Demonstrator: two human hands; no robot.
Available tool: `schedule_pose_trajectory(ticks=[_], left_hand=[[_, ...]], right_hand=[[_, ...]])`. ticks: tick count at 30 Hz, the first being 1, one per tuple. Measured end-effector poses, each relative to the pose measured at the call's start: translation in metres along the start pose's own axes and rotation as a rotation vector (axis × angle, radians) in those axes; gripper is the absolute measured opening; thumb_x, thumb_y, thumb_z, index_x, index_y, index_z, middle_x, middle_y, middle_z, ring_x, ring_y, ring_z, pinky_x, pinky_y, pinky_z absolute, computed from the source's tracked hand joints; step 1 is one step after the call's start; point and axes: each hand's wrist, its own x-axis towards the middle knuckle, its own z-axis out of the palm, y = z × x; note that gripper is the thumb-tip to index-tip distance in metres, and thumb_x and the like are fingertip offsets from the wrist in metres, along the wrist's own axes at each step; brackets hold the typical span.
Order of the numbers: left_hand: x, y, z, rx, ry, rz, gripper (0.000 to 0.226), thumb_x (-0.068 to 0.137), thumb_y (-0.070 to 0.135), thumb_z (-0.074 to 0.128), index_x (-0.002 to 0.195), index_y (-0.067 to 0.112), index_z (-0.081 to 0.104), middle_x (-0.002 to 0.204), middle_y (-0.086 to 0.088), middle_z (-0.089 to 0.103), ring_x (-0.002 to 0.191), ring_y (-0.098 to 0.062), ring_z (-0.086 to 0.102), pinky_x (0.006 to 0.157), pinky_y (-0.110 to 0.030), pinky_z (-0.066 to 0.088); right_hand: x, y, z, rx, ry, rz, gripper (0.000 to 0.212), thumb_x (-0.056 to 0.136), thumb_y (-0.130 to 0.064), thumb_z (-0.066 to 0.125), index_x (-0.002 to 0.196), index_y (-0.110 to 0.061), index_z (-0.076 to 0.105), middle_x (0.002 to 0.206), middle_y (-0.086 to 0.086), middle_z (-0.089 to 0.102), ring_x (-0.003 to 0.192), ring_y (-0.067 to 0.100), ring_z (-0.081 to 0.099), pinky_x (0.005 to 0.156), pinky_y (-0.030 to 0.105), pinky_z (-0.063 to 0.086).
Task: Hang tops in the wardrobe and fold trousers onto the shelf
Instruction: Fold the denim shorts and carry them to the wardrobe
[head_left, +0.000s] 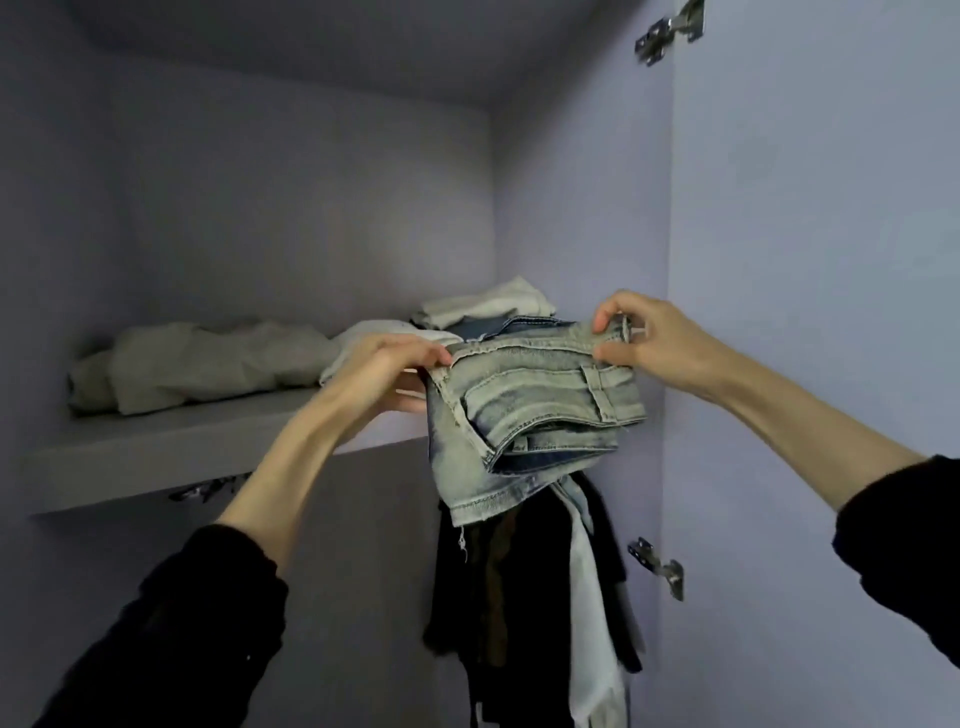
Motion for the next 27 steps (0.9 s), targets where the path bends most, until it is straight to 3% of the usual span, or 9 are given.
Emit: schedule_pose_trajectory(ticks=[3,6,10,12,15,18,21,24,27], left_hand=[[0.049,0.010,-0.012,0.070,0.062,0.030,0.029,0.085,0.034,0.066,0.088,0.006,0.068,0.078,-0.006,0.063,0.073,-0.016,0.058,0.071,-0.030,0.051],[0.106,0.022,-0.022,0.124,0.105,0.013,0.030,0.079,0.033,0.072,0.083,0.004,0.070,0.073,-0.005,0.066,0.071,-0.016,0.060,0.073,-0.030,0.055],[0.184,0.034,-0.027,0.142,0.079,-0.108,0.028,0.079,0.030,0.073,0.087,0.004,0.067,0.078,-0.006,0.065,0.078,-0.020,0.059,0.087,-0.041,0.052],[0.219,0.034,-0.027,0.143,0.050,-0.156,0.015,0.084,0.027,0.068,0.084,0.012,0.064,0.075,0.000,0.061,0.073,-0.013,0.057,0.077,-0.030,0.053],[0.275,0.024,-0.027,0.106,0.047,-0.200,0.007,0.088,0.022,0.062,0.085,0.016,0.064,0.075,0.003,0.059,0.071,-0.009,0.055,0.062,-0.020,0.052],[0.326,-0.004,-0.025,0.061,0.115,-0.213,0.011,0.088,0.021,0.063,0.081,0.013,0.063,0.078,-0.002,0.059,0.072,-0.012,0.056,0.060,-0.022,0.054],[0.358,-0.056,-0.019,0.296,0.160,-0.243,0.028,0.086,0.024,0.067,0.104,0.003,0.063,0.101,-0.014,0.064,0.089,-0.024,0.061,0.081,-0.032,0.054],[0.368,-0.084,-0.010,0.697,0.168,-0.072,0.039,0.090,0.002,0.057,0.128,0.007,0.055,0.133,-0.011,0.053,0.120,-0.023,0.051,0.092,-0.015,0.035],[0.369,-0.063,-0.006,0.717,-0.030,0.025,0.035,0.094,-0.001,0.047,0.124,0.011,0.061,0.131,0.000,0.056,0.123,-0.012,0.049,0.093,-0.006,0.031]], right_hand=[[0.067,0.004,0.003,0.148,0.055,0.025,0.032,0.083,0.003,0.065,0.088,-0.025,0.050,0.086,0.011,0.060,0.076,0.024,0.054,0.070,0.040,0.047],[0.134,0.012,0.007,0.214,0.090,0.074,0.037,0.084,0.006,0.059,0.108,-0.021,0.051,0.075,0.005,0.052,0.063,0.019,0.048,0.054,0.026,0.038],[0.211,0.026,-0.001,0.220,0.081,0.141,0.043,0.084,0.002,0.052,0.118,-0.022,0.049,0.079,0.004,0.051,0.065,0.017,0.044,0.058,0.025,0.032],[0.240,0.036,-0.007,0.203,0.068,0.181,0.043,0.084,0.001,0.051,0.120,-0.024,0.049,0.080,0.002,0.052,0.065,0.015,0.047,0.060,0.025,0.036],[0.287,0.055,-0.015,0.160,0.081,0.192,0.040,0.086,0.002,0.054,0.117,-0.022,0.052,0.072,0.001,0.049,0.047,0.008,0.048,0.048,0.020,0.037],[0.339,0.078,-0.013,0.076,0.143,0.121,0.041,0.084,0.002,0.061,0.122,-0.012,0.057,0.088,0.004,0.054,0.074,0.017,0.054,0.069,0.026,0.042],[0.369,0.128,0.026,-0.251,0.085,0.090,0.042,0.086,-0.011,0.063,0.128,-0.014,0.057,0.123,0.011,0.055,0.110,0.024,0.054,0.092,0.023,0.041],[0.368,0.180,0.074,-0.538,-0.123,-0.016,0.042,0.093,-0.017,0.051,0.135,-0.024,0.053,0.142,0.011,0.045,0.126,0.030,0.045,0.107,0.034,0.036],[0.370,0.194,0.074,-0.502,-0.064,-0.234,0.042,0.096,-0.014,0.044,0.136,-0.025,0.050,0.147,0.004,0.042,0.137,0.023,0.035,0.113,0.032,0.025]])
